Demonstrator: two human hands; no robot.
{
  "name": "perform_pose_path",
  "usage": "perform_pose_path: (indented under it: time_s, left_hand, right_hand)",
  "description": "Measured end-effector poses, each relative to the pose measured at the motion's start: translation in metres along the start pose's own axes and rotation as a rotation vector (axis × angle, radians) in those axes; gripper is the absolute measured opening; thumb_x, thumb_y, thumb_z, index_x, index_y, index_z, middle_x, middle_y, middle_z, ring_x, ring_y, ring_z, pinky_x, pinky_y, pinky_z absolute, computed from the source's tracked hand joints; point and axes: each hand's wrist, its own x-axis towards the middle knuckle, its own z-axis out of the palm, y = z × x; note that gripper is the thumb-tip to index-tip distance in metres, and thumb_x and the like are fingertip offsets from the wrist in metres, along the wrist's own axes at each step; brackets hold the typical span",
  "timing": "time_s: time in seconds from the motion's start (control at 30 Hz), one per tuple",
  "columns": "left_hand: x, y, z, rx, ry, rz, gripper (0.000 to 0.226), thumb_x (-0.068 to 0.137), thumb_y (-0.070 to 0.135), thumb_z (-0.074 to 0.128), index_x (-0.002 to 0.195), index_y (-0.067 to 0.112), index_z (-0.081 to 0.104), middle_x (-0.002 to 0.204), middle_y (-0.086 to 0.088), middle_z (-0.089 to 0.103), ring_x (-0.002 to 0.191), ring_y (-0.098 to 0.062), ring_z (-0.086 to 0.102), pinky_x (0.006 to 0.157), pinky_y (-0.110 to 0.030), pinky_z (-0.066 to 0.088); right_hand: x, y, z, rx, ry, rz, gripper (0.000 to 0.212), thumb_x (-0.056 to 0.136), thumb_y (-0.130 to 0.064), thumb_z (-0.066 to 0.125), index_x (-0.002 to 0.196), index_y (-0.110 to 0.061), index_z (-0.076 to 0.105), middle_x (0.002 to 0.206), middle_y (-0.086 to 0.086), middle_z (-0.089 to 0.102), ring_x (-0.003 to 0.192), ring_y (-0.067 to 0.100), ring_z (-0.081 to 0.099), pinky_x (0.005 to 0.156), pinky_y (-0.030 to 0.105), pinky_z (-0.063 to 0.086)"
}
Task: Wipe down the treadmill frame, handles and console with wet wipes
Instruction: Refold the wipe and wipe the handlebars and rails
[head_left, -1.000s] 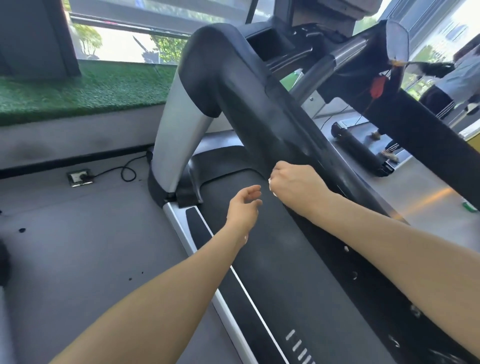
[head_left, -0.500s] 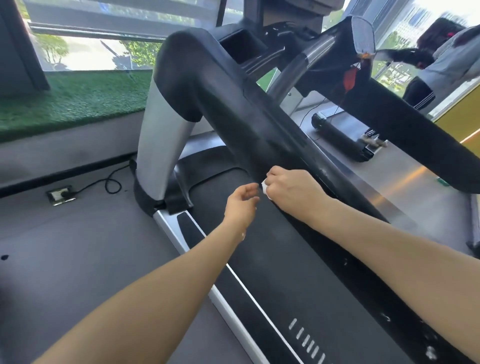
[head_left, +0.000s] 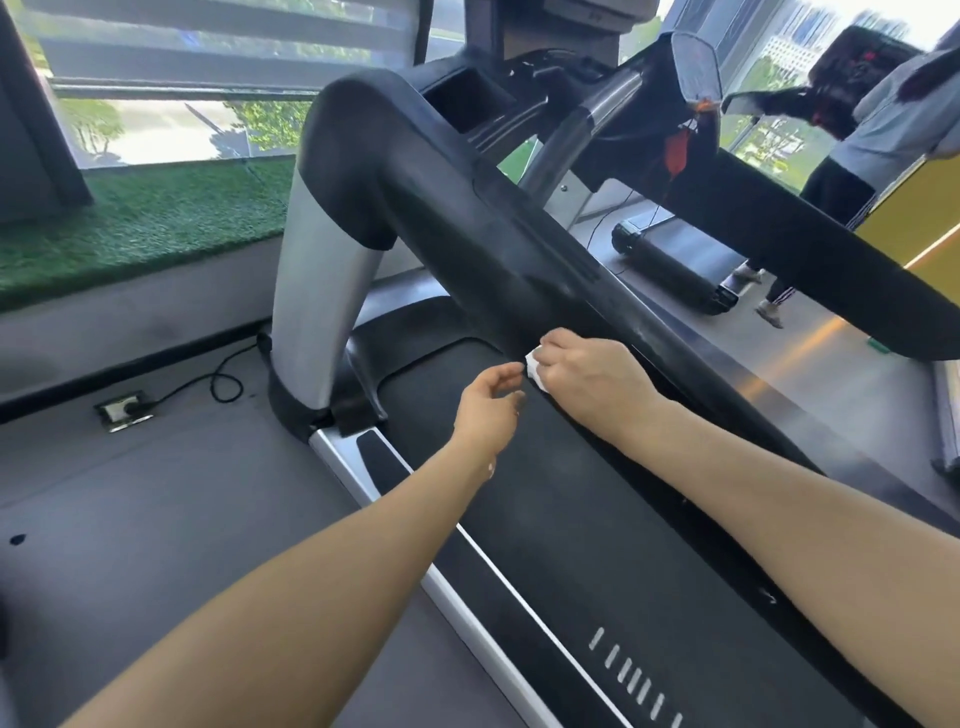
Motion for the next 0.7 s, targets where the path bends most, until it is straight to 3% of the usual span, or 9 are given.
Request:
perform_pose_path:
  time_s: [0.1,0.17,0.23,0.4,0.53,0.7]
  left_hand:
    - [-0.001,0.000,0.000,-0.001,-0.012,0.003,0.033,0.091,0.002,0.052,0.111,0.028,0.060,0.108,0.010,0.060,0.102,-0.009,0.057,0.093,-0.030,0.049]
    - [0.001,-0.001,0.001,0.003,-0.018,0.012,0.032,0.092,0.003,0.052,0.110,0.028,0.060,0.106,0.012,0.060,0.102,-0.009,0.057,0.096,-0.032,0.049]
    - [0.002,0.000,0.001,0.008,-0.019,0.019,0.032,0.092,0.003,0.053,0.109,0.029,0.060,0.104,0.014,0.060,0.102,-0.009,0.057,0.098,-0.035,0.049]
    - [0.002,0.004,0.001,0.037,-0.024,0.026,0.032,0.093,0.002,0.050,0.116,0.024,0.060,0.110,0.009,0.061,0.099,-0.009,0.058,0.091,-0.029,0.049]
    - [0.001,0.003,0.005,0.038,-0.021,0.033,0.032,0.092,0.001,0.050,0.114,0.022,0.060,0.108,0.007,0.062,0.091,-0.007,0.058,0.085,-0.028,0.050]
    - [-0.002,0.003,0.011,0.011,-0.005,0.040,0.033,0.091,0.001,0.053,0.115,0.024,0.059,0.104,0.009,0.061,0.092,-0.007,0.057,0.084,-0.025,0.049]
  right_hand:
    - [-0.036,-0.009,0.007,-0.130,0.061,-0.012,0.058,0.085,0.014,0.017,0.071,-0.007,0.069,0.067,0.001,0.057,0.071,0.019,0.060,0.063,0.024,0.051]
    - [-0.058,-0.014,0.009,-0.154,0.051,-0.022,0.053,0.089,0.012,0.020,0.076,-0.003,0.069,0.072,0.004,0.057,0.075,0.020,0.060,0.070,0.025,0.052]
    - [-0.057,-0.011,0.006,-0.155,0.063,-0.012,0.049,0.089,0.009,0.025,0.073,-0.006,0.069,0.069,0.000,0.057,0.074,0.019,0.059,0.067,0.023,0.050]
    - [-0.008,0.003,-0.007,-0.183,0.234,0.066,0.074,0.091,0.012,0.005,0.057,-0.020,0.063,0.057,-0.008,0.052,0.066,0.013,0.057,0.060,0.020,0.037]
    - [-0.015,0.012,-0.010,-0.097,0.283,0.098,0.066,0.090,0.011,0.004,0.060,-0.015,0.057,0.059,-0.005,0.053,0.063,0.017,0.056,0.051,0.022,0.045]
    - [-0.074,0.000,-0.005,0.041,0.234,0.204,0.045,0.091,0.007,0.031,0.072,-0.015,0.065,0.078,-0.008,0.062,0.079,0.016,0.061,0.053,0.023,0.050]
